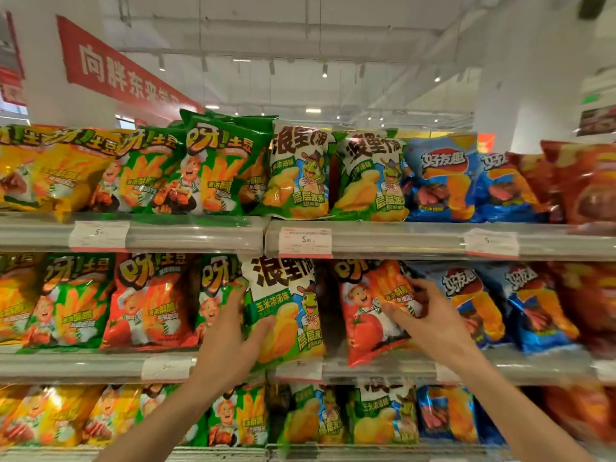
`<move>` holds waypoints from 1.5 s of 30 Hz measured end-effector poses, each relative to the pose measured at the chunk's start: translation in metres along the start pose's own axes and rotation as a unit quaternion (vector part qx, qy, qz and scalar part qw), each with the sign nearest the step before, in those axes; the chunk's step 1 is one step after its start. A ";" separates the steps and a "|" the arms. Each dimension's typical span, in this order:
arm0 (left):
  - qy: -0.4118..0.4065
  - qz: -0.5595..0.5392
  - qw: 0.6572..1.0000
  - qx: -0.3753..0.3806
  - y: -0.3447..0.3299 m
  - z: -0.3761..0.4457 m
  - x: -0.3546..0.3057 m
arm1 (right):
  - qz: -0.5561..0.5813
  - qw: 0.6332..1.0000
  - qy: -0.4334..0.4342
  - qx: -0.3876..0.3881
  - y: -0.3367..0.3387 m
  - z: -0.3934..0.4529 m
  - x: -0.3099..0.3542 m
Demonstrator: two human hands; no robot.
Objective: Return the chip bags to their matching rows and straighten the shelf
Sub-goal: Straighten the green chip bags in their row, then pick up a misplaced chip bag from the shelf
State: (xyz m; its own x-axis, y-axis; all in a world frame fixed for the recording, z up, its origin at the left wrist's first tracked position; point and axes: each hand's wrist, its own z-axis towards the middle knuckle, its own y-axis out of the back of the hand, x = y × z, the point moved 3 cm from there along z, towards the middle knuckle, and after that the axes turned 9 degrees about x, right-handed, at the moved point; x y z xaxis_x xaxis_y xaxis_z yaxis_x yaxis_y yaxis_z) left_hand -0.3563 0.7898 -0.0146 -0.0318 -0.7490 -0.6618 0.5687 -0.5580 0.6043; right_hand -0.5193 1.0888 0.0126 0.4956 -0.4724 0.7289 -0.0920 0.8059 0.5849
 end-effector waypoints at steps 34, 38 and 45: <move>0.048 -0.227 0.949 0.216 -0.069 -0.036 -0.067 | 0.167 0.981 -0.006 0.104 -0.026 -0.076 -0.018; 0.075 -0.214 0.958 0.175 -0.043 -0.055 -0.047 | 0.183 0.974 0.003 0.131 -0.054 -0.085 -0.002; 0.082 -0.222 0.964 0.120 0.042 -0.088 0.006 | 0.191 0.963 0.044 0.187 -0.127 -0.095 0.068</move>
State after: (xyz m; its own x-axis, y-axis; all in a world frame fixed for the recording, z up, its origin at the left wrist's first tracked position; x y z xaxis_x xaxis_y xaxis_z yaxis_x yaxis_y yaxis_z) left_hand -0.2601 0.7935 -0.0325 -0.0868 -0.3619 -0.9282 0.3209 -0.8922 0.3178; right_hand -0.3919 0.9880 -0.0454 0.4336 -0.1215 0.8929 -0.5790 0.7217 0.3794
